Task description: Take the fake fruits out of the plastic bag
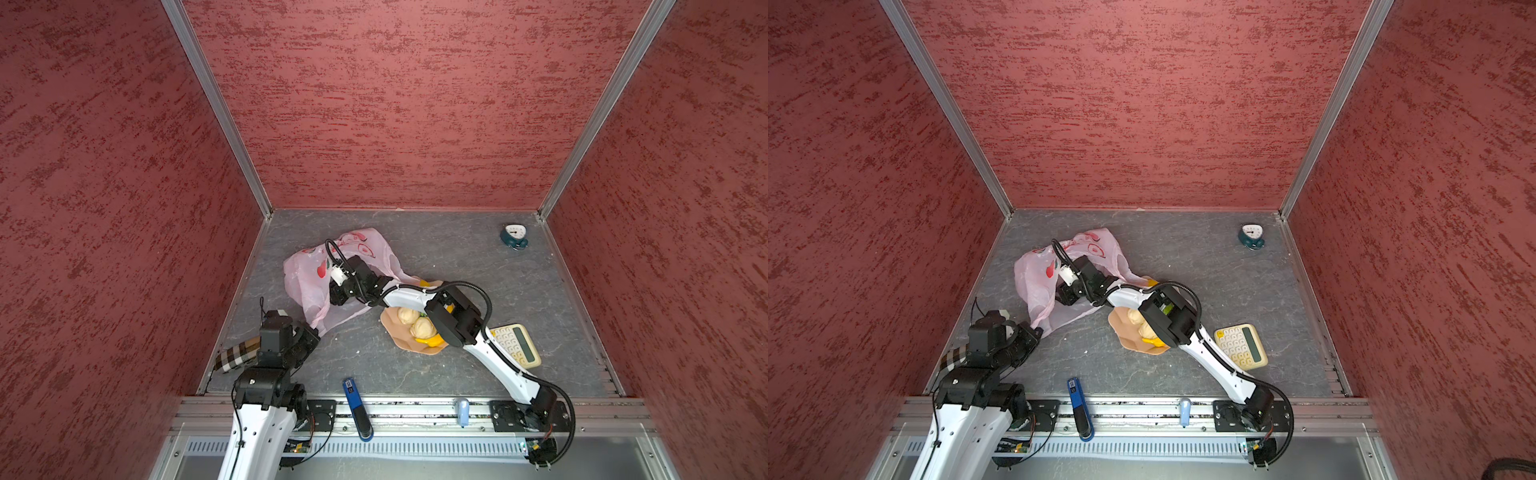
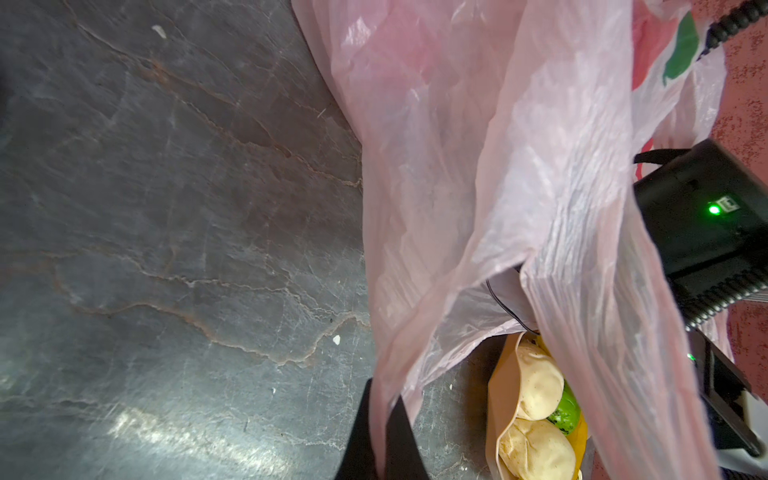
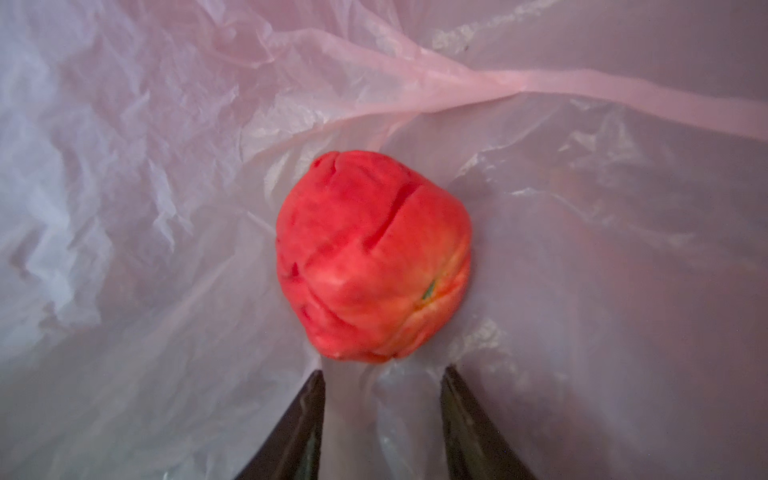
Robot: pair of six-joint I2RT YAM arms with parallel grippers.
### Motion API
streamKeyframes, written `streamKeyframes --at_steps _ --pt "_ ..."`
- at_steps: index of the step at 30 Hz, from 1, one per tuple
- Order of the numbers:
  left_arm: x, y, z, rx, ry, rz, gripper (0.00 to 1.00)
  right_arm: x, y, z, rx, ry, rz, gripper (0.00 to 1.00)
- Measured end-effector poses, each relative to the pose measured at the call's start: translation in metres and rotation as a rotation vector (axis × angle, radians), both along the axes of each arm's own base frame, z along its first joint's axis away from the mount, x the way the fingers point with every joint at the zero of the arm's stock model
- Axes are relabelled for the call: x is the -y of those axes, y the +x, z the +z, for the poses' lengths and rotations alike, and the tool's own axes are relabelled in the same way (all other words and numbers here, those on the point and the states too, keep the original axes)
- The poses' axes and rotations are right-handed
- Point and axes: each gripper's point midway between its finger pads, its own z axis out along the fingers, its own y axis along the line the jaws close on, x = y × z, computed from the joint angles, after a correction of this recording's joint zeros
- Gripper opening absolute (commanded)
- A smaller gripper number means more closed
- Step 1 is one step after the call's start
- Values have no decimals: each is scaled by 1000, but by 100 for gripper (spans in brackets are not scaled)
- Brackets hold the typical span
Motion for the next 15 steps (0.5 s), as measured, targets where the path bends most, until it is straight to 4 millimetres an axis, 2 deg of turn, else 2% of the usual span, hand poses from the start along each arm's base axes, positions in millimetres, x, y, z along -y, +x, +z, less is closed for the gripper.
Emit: streamKeyframes --at_steps 6,10,15 --pt "1 0 -1 -3 -7 0 5 -2 -1 5 -6 15 0 73" --pt "4 -1 -4 4 -26 -10 5 -5 0 11 -12 22 -5 76" --pt "11 -3 -9 26 -76 -24 5 -21 8 48 23 87 -7 78"
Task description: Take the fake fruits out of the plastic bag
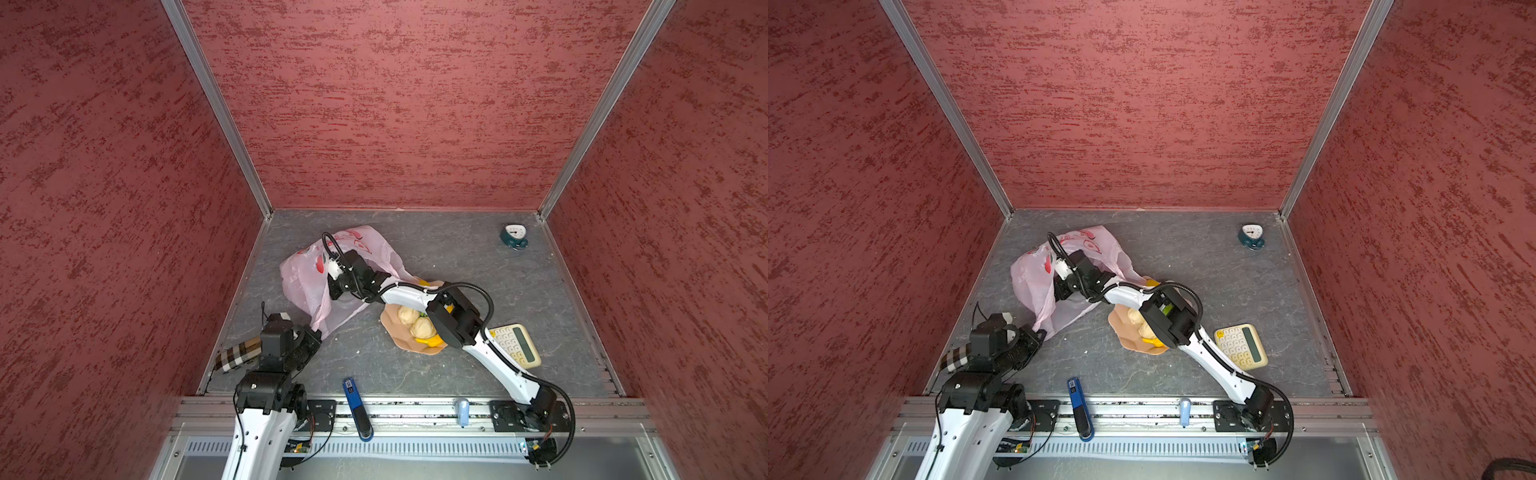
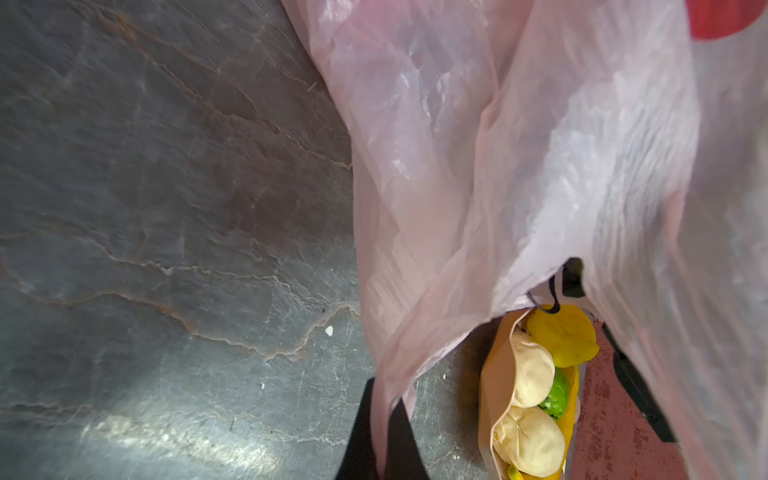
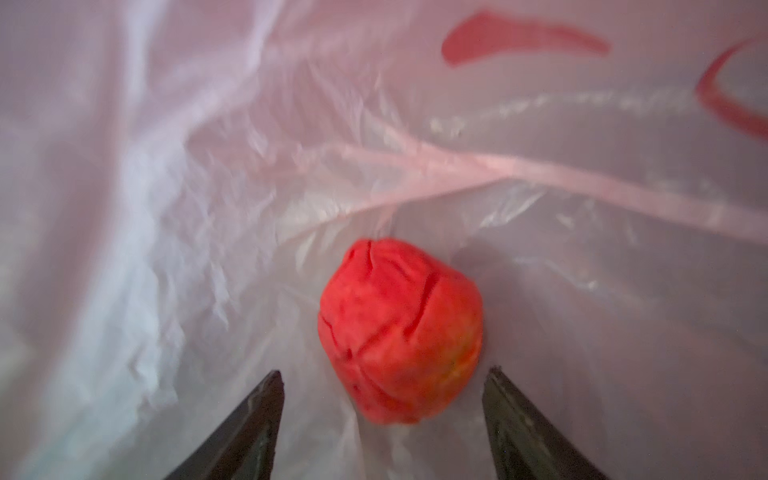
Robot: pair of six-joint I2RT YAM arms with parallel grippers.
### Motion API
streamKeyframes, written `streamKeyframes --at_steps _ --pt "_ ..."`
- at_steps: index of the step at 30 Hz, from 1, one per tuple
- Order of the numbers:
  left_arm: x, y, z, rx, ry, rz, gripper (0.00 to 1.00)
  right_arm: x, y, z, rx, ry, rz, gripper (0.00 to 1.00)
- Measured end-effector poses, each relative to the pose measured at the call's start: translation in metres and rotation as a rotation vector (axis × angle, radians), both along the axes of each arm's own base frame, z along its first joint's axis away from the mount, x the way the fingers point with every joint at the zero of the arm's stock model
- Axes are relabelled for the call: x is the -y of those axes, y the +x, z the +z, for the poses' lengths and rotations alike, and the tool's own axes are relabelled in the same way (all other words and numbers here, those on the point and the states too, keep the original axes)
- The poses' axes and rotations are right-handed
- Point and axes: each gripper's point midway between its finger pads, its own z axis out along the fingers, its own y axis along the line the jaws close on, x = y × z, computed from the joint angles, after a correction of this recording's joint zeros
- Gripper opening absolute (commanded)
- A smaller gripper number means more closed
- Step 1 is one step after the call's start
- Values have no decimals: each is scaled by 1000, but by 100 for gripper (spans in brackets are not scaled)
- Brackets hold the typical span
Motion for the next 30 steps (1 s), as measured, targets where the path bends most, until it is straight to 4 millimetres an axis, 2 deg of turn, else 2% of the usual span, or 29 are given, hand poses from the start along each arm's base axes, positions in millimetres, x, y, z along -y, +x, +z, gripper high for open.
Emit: streamKeyframes --at_steps 2,5,8,16,22,30 --pt "2 -1 0 11 -15 -5 5 -6 1 12 12 25 1 78" --pt "4 -1 1 26 -32 -8 5 -11 3 17 18 38 3 79" --pt "6 -1 2 27 -42 -15 5 -15 2 13 14 33 6 79" --pt "11 -1 1 30 -64 -36 5 -16 -4 -14 -25 -34 20 81" --pt "16 2 5 57 -82 -55 5 -23 -15 -8 -19 -31 44 81" --pt "19 -1 10 83 -93 -72 5 -28 -25 -10 -29 -9 86 79"
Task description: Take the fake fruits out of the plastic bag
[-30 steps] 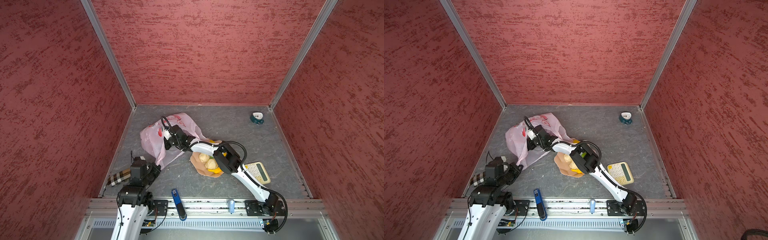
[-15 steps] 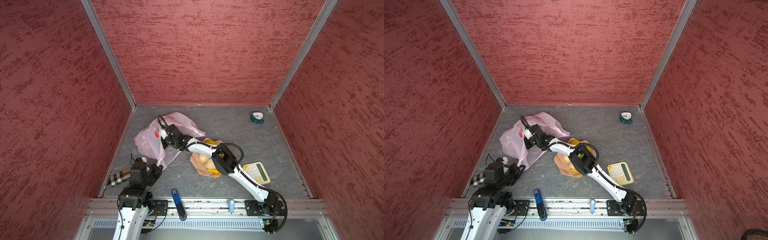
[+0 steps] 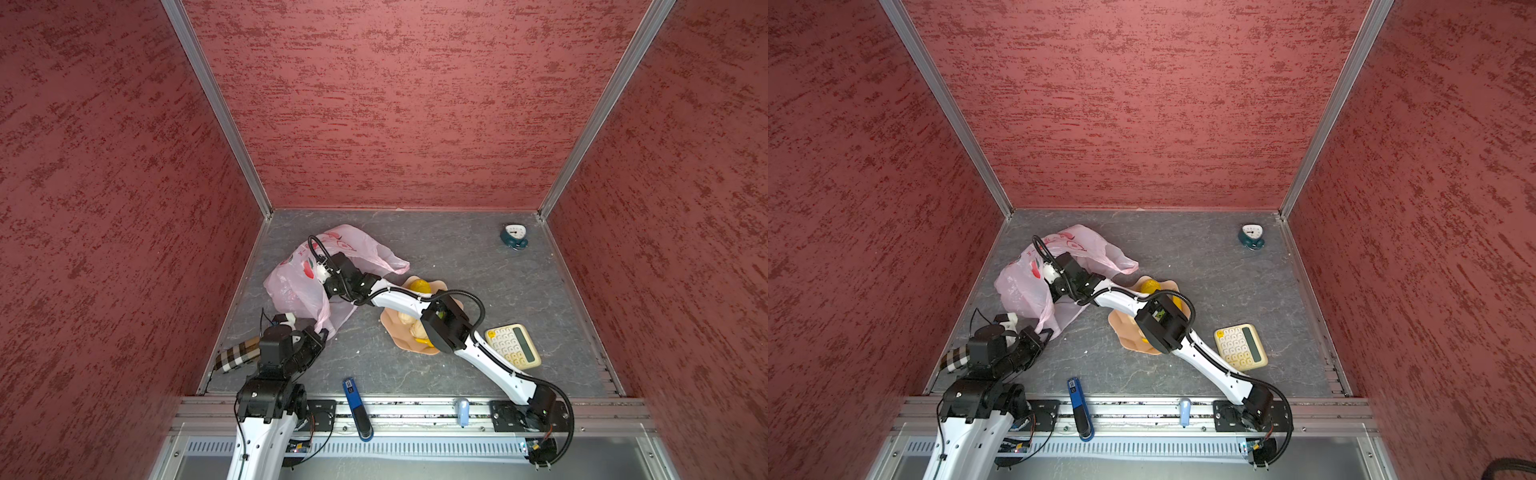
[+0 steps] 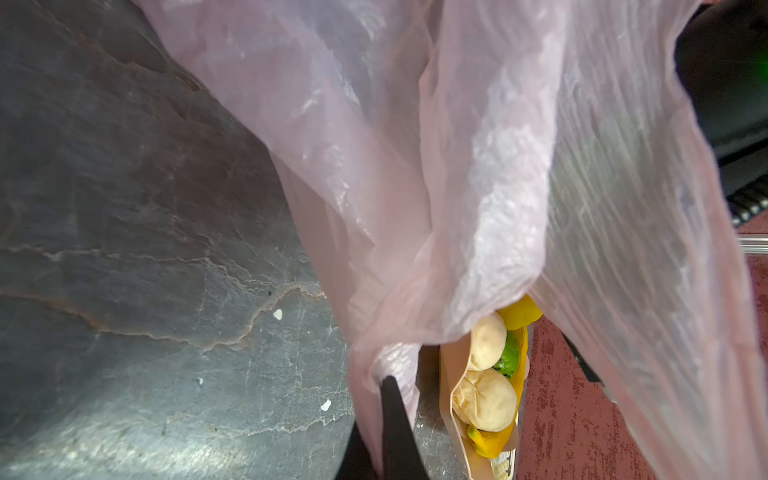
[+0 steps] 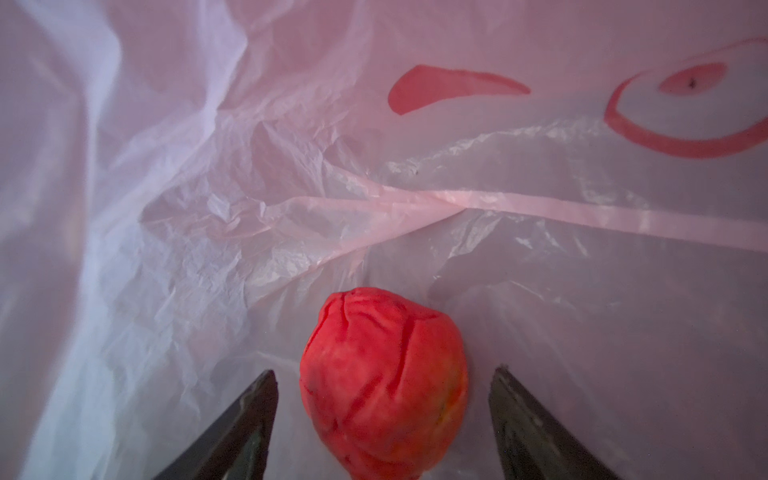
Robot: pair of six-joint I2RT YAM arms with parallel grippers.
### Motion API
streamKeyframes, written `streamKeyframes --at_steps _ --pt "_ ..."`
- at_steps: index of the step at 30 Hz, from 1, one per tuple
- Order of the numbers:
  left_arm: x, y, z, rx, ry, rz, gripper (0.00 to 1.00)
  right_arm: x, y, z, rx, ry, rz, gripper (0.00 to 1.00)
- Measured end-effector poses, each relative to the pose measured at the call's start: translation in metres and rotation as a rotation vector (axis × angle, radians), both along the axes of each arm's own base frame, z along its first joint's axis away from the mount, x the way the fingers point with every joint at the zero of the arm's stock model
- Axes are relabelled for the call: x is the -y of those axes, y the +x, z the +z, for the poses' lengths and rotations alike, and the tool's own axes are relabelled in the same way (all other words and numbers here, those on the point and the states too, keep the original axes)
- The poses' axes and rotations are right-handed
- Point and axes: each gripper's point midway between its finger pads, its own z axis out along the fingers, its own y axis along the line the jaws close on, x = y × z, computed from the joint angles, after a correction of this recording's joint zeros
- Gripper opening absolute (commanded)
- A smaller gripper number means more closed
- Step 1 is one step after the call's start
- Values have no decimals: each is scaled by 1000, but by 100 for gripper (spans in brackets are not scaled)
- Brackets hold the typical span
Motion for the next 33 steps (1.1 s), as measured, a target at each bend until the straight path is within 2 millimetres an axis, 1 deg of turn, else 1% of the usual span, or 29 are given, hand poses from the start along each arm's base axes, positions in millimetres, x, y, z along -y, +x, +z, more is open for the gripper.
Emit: streamKeyframes --at_steps 6,8,15,26,29,31,33 --pt "0 0 1 3 -1 -2 5 0 -2 -9 -10 -7 9 73" --pt "1 0 0 -2 -2 -3 5 0 -2 -11 -11 -10 8 69" --pt "1 1 0 -2 -3 -3 5 0 -2 -13 -10 -11 10 59" --pt "1 1 0 -2 -2 -3 5 0 -1 -14 -8 -13 4 41" --pt "1 1 0 -2 -2 -3 5 0 0 -15 -6 -11 -3 37" --pt "1 0 0 -3 -2 -3 5 1 1 -18 0 -6 -9 36" --pt "0 0 -1 -6 -2 -2 6 4 0 -29 -5 -22 -21 33"
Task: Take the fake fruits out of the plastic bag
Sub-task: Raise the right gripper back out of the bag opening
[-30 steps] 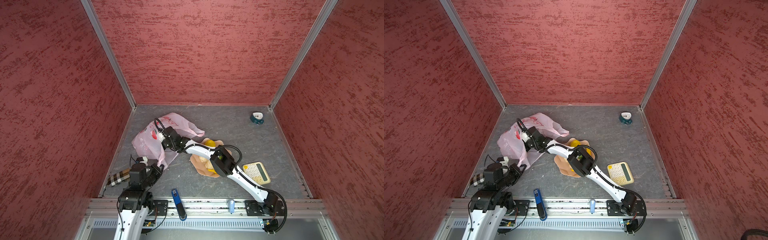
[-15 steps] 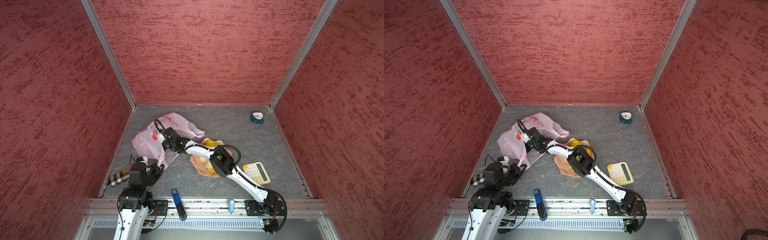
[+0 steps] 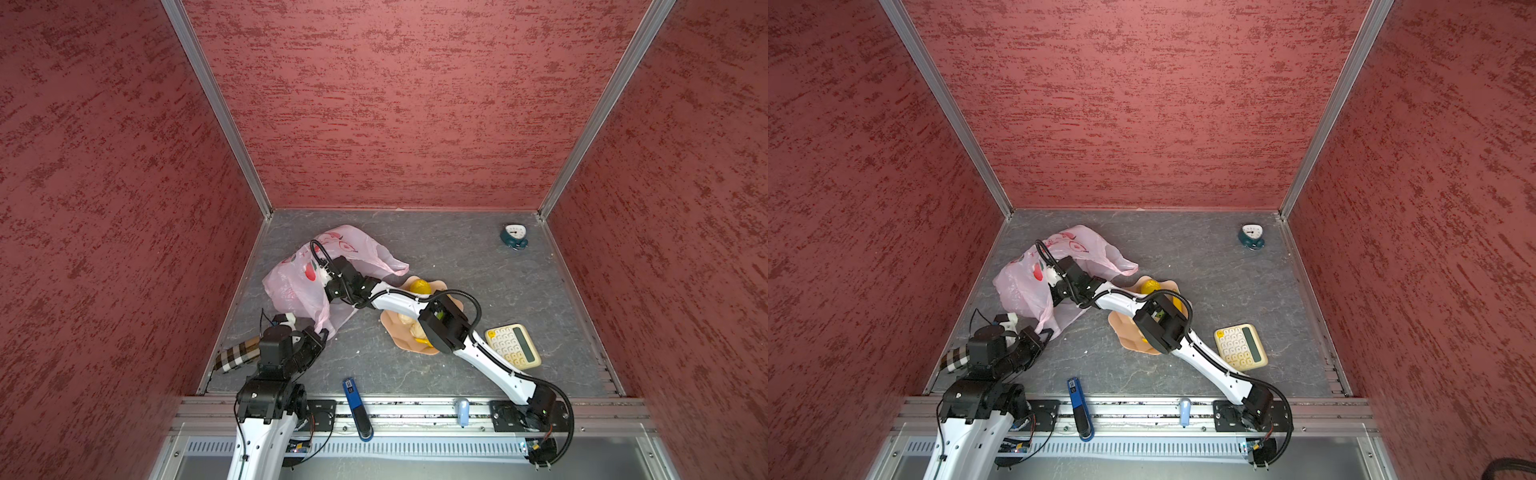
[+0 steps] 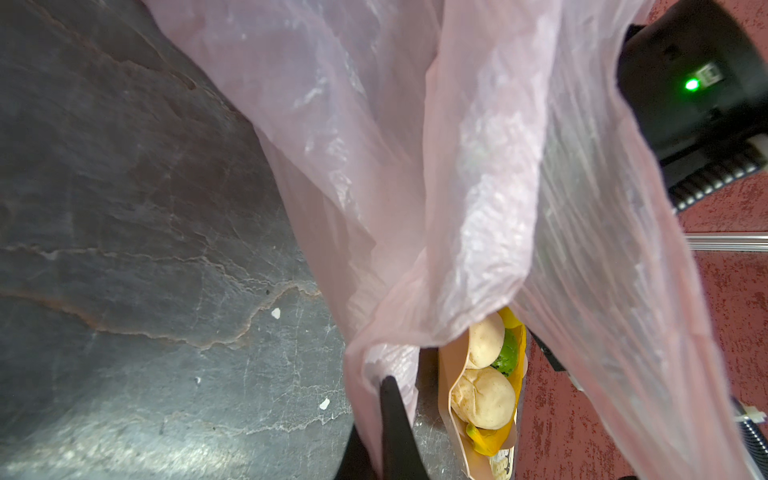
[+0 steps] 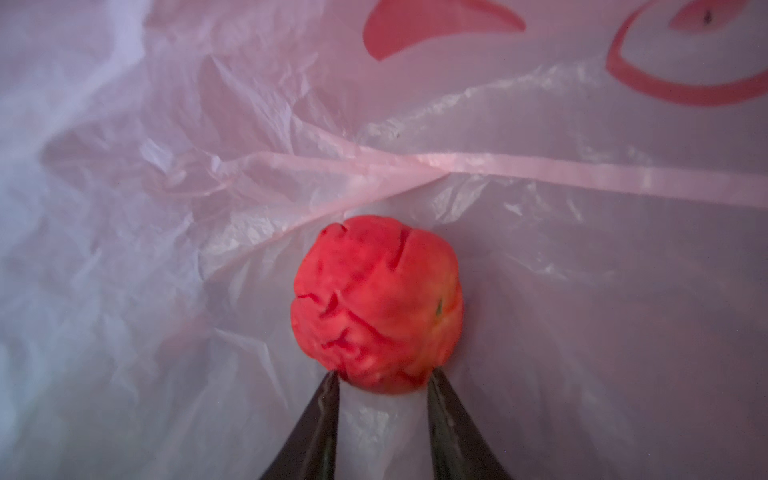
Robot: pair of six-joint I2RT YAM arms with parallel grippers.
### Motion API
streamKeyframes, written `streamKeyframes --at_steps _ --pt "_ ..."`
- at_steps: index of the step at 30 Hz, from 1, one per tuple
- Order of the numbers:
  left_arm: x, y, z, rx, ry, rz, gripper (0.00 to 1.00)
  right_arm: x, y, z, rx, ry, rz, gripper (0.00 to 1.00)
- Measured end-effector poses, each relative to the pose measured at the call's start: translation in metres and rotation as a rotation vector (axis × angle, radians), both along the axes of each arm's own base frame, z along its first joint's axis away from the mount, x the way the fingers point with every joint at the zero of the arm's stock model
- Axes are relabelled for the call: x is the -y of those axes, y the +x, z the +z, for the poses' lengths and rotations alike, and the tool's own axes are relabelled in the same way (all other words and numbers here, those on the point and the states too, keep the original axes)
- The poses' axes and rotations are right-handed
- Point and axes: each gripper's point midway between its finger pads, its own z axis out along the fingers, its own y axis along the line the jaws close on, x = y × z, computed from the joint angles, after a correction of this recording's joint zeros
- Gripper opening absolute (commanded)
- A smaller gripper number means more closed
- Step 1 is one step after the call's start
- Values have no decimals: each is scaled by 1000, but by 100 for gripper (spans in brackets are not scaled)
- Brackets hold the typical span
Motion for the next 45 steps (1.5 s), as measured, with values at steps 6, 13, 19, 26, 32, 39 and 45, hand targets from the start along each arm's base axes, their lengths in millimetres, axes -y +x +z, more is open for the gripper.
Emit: streamKeyframes --at_steps 6,13,19,26,32,39,45 --pt "0 0 0 0 1 2 6 10 -1 -11 3 -21 -23 28" --pt "-1 0 0 0 2 3 7 18 -2 5 22 -12 -45 20" --pt "-2 1 3 4 7 13 8 37 0 23 53 -11 -90 15" --pt "-5 6 -4 -38 17 26 8 67 5 54 111 -6 -164 12" --pt "-5 16 6 -40 27 22 9 95 19 62 150 -39 -247 14" --pt "-8 29 26 -15 54 26 8 138 33 63 153 -131 -288 31" --pt "-11 43 39 -1 86 20 8 177 7 125 210 -177 -240 42"
